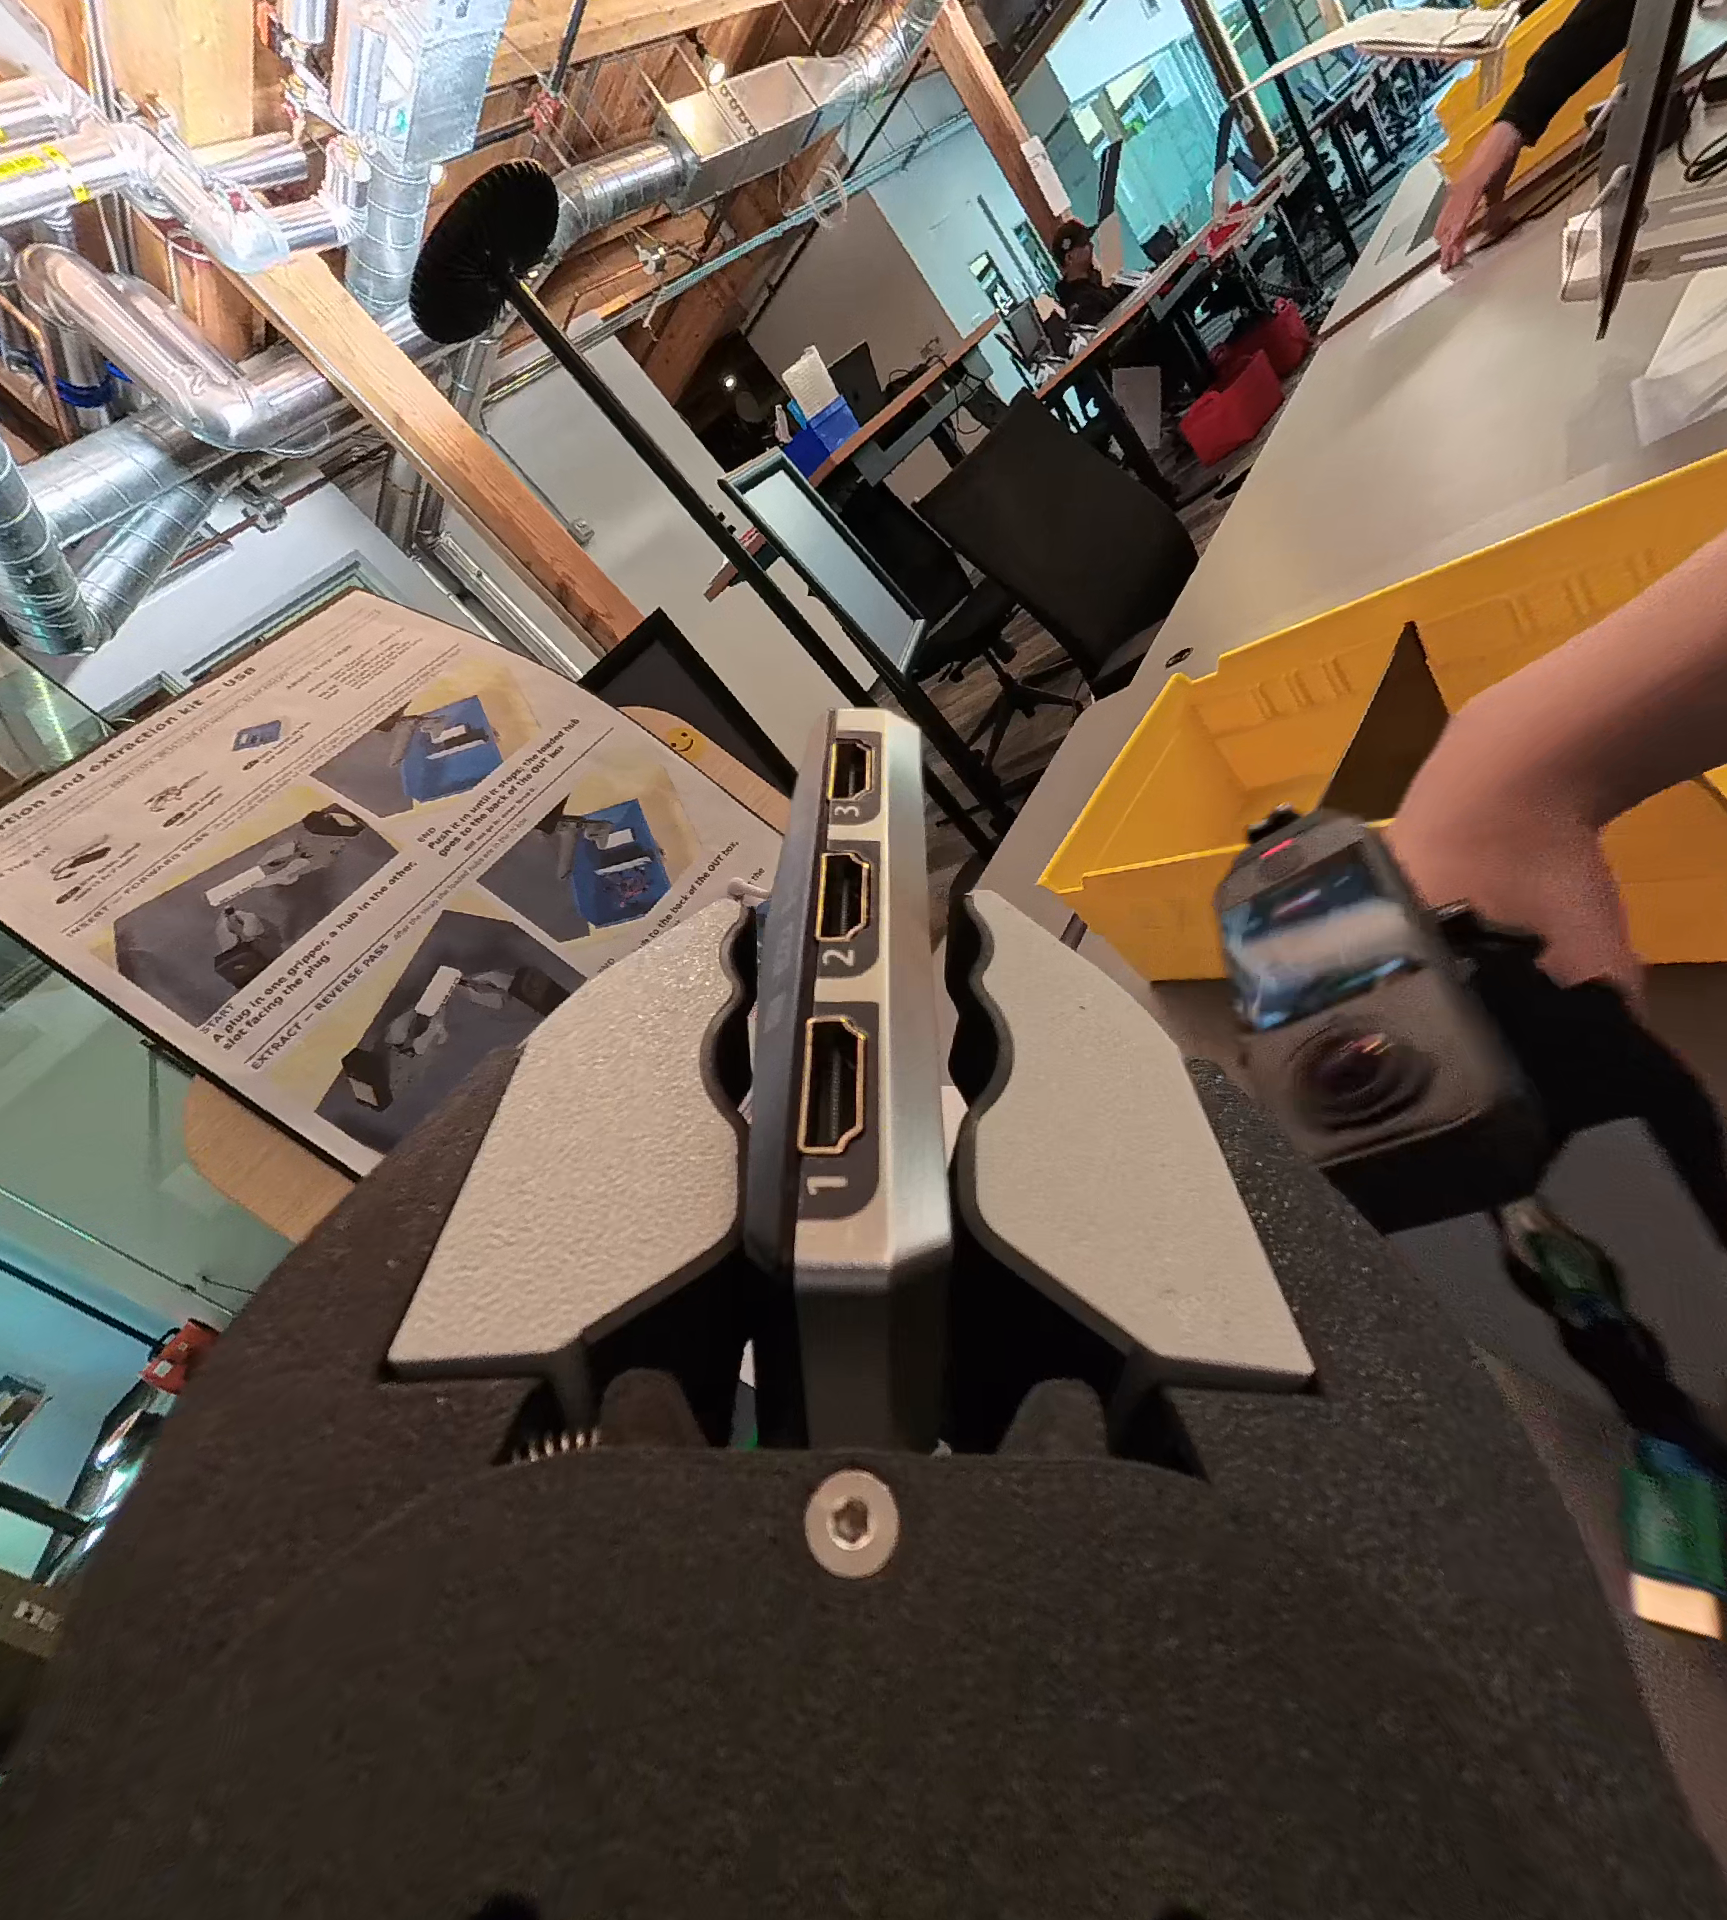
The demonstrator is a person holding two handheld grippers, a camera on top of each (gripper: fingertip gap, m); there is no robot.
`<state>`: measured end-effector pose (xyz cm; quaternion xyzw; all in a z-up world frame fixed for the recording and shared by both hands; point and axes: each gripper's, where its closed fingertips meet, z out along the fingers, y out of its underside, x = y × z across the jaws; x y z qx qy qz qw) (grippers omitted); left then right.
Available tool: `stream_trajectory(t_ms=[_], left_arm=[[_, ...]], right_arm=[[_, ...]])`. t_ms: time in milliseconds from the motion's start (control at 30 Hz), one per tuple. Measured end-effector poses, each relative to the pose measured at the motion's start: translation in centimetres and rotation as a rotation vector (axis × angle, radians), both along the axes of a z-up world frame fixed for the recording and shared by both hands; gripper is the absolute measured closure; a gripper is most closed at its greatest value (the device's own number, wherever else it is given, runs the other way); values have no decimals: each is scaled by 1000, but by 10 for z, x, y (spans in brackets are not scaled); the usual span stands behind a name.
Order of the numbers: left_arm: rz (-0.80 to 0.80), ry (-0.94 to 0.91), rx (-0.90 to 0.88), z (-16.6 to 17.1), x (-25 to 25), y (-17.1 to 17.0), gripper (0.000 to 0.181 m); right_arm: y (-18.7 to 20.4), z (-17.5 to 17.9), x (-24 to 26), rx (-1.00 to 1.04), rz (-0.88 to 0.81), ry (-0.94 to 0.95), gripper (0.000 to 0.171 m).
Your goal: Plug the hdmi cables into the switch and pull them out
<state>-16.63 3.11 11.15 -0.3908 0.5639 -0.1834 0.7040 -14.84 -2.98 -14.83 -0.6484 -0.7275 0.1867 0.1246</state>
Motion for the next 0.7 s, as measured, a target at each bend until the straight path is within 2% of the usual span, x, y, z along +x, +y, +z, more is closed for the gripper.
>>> stream_trajectory(t_ms=[67,200,333,533,700], left_arm=[[10,-10,3,1,0,2,146],[32,-15,9,-2,3,5,146],[58,20,30,-15,15,8,146],[111,104,108,-44,39,10,146],[203,217,237,-69,55,13,146]], right_arm=[[-12,12,-6,88,24,43,159],[-21,36,0,283,23,14,159],[-28,82,11,397,-25,57,159],[-19,158,59,477,-265,152,159],[-15,172,87,444,-432,211,159]])
